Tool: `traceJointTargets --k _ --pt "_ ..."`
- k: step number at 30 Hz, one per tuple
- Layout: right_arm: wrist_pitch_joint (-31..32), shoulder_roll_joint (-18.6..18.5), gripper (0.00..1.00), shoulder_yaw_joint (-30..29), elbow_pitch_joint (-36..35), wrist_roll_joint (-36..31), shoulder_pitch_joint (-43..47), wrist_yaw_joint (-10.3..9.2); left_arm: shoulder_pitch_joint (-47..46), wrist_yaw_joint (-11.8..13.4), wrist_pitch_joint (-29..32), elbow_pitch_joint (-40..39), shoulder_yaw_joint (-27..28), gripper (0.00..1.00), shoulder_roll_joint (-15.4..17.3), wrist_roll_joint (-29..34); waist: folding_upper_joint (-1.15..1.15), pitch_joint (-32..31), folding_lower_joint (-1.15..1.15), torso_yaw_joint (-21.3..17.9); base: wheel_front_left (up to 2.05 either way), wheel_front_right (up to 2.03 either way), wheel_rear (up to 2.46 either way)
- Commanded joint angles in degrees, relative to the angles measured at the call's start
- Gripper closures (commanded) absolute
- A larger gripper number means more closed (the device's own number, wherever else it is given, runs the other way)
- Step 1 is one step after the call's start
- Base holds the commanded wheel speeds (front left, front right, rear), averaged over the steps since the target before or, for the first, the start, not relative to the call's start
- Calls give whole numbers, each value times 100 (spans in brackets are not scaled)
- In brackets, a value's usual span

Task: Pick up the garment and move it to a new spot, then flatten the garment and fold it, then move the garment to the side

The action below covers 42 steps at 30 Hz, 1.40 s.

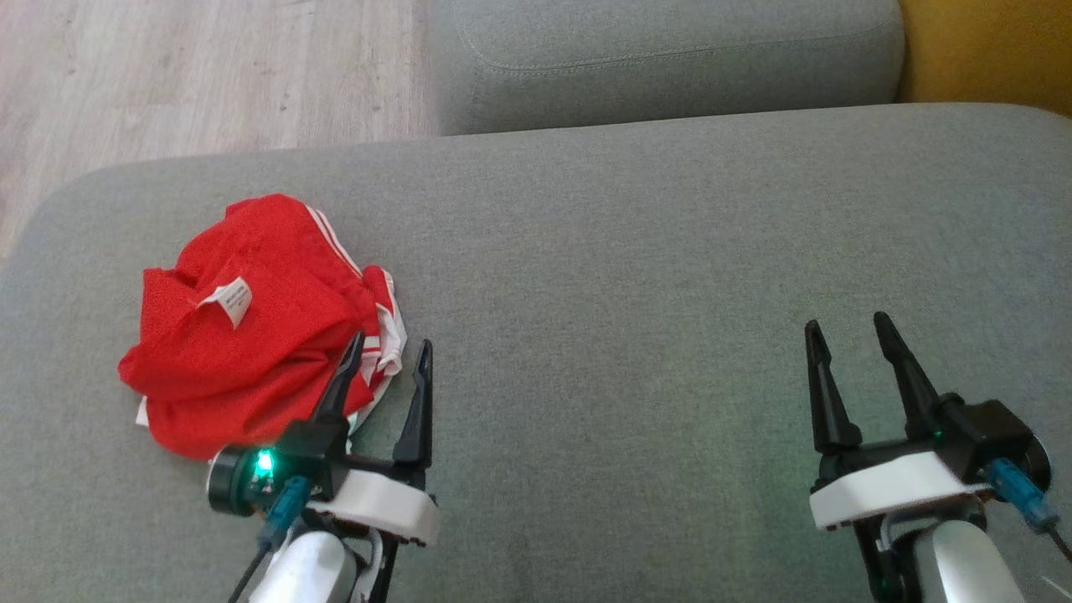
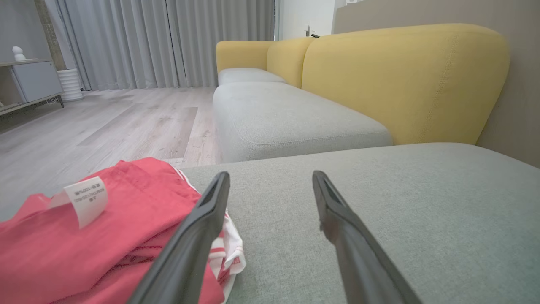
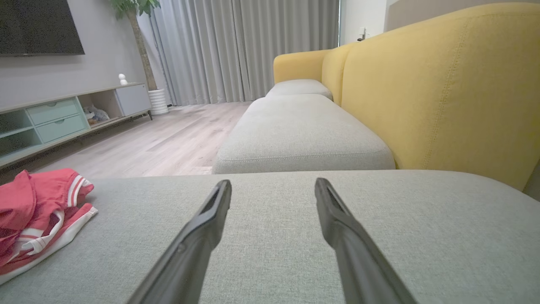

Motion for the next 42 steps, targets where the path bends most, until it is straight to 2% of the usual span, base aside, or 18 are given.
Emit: traceJointTargets --k 1,5,10,17,22,30,35,42 --pt "-93 -48 0 132 -245 -168 -295 -3 -346 36 -95 -224 89 0 91 105 0 3 0 1 0 0 0" --pt "-161 -49 0 109 -386 -32 -278 -3 -258 54 -163 -393 212 0 -22 -142 0 9 0 10 0 0 0" --pt "-262 -51 0 29 -401 88 -202 -4 -28 -113 -264 -701 597 0 -233 -374 0 -14 0 21 0 0 0" --pt "-380 -54 0 -45 -134 419 -97 -4 202 -496 -381 -670 928 0 -475 -182 0 -10 0 5 0 0 0" --pt "-448 -55 0 48 199 295 -110 -4 242 -694 -449 -298 916 0 -549 47 0 -11 0 -13 0 0 0" --pt "-576 -57 0 95 362 -219 -204 -4 148 -804 -576 -59 977 0 -671 562 0 36 0 -18 0 0 0" --pt "-576 -57 0 92 349 -153 -234 -4 134 -831 -576 -80 1110 0 -717 611 0 44 0 50 0 0 0" --pt "-576 -57 0 197 340 -70 -189 -4 173 -829 -576 -129 1261 0 -749 704 0 25 0 393 0 0 0"
